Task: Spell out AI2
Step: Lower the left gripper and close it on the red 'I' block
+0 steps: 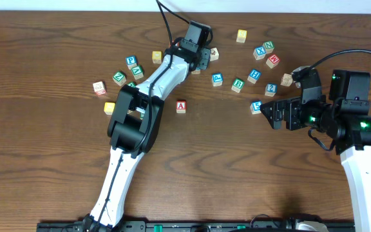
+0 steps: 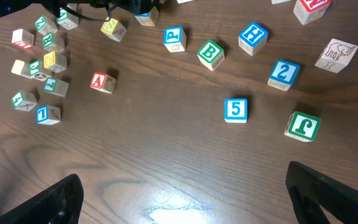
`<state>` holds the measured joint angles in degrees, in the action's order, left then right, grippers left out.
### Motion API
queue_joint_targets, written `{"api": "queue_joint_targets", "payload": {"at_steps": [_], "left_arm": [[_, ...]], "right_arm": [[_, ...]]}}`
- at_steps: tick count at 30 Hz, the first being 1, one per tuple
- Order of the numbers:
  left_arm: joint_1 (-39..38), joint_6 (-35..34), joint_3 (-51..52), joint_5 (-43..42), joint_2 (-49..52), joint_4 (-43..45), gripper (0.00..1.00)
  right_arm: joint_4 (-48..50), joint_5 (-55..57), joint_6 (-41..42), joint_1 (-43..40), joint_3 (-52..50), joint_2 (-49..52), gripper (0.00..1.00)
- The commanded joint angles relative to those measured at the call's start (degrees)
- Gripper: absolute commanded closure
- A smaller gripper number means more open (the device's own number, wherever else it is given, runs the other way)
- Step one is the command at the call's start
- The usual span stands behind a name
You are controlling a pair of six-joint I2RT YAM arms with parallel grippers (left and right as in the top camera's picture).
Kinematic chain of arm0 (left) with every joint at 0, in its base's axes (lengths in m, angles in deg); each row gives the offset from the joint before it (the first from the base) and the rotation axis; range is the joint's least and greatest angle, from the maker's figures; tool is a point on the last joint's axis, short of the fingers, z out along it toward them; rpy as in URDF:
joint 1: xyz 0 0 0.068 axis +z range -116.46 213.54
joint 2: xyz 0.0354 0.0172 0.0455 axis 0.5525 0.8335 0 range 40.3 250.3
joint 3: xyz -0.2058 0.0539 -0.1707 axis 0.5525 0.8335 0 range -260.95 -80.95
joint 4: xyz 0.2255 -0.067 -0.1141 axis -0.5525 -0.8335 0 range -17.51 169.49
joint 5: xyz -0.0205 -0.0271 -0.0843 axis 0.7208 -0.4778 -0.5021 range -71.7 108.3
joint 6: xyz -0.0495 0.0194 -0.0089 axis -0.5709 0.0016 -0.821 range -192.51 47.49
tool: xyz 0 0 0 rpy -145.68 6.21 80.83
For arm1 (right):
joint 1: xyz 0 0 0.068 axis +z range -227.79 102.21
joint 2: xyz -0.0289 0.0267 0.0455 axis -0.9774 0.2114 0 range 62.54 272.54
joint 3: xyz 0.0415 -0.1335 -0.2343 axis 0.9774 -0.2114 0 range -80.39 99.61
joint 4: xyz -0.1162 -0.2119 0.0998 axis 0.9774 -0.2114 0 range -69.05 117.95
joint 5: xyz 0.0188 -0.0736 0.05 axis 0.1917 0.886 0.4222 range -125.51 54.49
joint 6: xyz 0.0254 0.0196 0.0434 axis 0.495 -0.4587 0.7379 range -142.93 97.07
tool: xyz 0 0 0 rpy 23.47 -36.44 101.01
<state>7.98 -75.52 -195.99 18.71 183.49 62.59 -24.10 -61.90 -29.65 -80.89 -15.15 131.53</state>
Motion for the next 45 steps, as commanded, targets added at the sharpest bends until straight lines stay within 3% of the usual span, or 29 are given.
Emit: {"api": "queue_joint_targets", "payload": {"at_steps": [1,18,28,34,45], "left_arm": [[0.24,-0.28,-1.03,0.96,-1.55,-0.50,0.65],[0.24,-0.26,-1.03,2.23,-10.95,-3.17,0.67],[0.20,-0.28,0.94,2.21,-9.09,-3.85,0.65],[0.20,-0.28,0.94,2.21,-6.38,-3.50,0.51],[0.20,-0.28,0.94,2.21,-3.61,-3.39,0.50]], "right_arm": [[-0.07,-0.96,-0.63,-0.24,1.25,-0.07,0.01],[-0.07,-0.96,-0.61,-0.24,1.25,-0.07,0.01],[-0.11,-0.96,-0.61,-0.24,1.25,-0.07,0.01],[-0.22,-0.98,-0.61,-0.24,1.25,-0.07,0.01],[-0.48,-0.96,-0.61,-0.24,1.22,-0.07,0.01]]}}
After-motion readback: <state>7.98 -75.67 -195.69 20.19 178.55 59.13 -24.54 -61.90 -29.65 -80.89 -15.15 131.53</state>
